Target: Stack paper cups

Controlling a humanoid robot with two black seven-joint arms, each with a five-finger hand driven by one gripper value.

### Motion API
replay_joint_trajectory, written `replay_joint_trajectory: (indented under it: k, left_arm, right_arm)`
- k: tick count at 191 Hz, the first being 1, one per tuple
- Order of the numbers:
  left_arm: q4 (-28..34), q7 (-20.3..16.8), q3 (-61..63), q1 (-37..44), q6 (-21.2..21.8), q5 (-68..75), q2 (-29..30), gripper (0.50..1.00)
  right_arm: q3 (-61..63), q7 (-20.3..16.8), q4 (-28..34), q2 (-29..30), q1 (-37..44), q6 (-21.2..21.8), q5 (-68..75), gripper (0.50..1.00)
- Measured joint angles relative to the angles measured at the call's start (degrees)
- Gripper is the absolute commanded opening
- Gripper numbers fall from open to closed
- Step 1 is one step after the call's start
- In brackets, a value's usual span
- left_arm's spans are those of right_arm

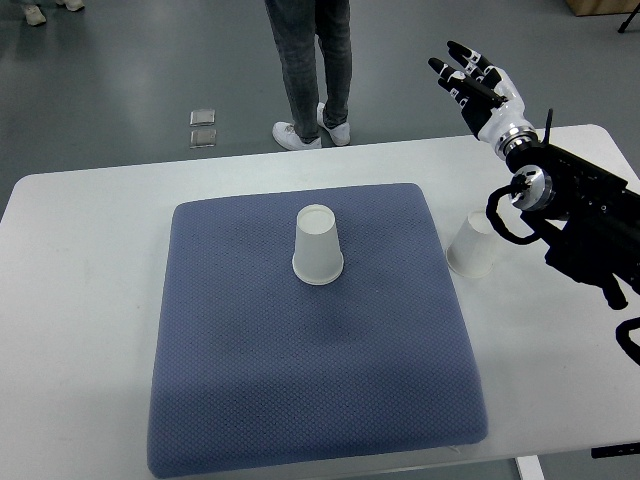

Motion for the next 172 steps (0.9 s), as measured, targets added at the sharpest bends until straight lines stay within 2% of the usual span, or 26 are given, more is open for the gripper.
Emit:
replay_joint_trajectory:
  k: [45,101,129,172]
  left_arm:
    - [0.00,0.02,0.00,0.02,0.00,0.00,0.00,1.000]
    - [0.00,0.02,0.00,0.00,0.00,0.00,0.00,1.000]
    - [0.00,0.02,0.00,0.01,0.00,-0.01,0.00,1.000]
    - [0.00,0.02,0.00,0.02,0.00,-0.01,0.00,1.000]
  right_arm:
    - [-1.04,-0.72,3.07,-4.64,3.25,-1.55,-5.83,0.911]
    - [-5.53,-0.79,12.46,-13.93,5.90,-1.87,-19.78,0.907]
    - [-12.48,-0.86,16.10,-18.32,9.34,-0.50,-24.03,0.907]
    - [-22.88,-0.88,20.24,-23.43,15.16,5.01,-33.29,0.907]
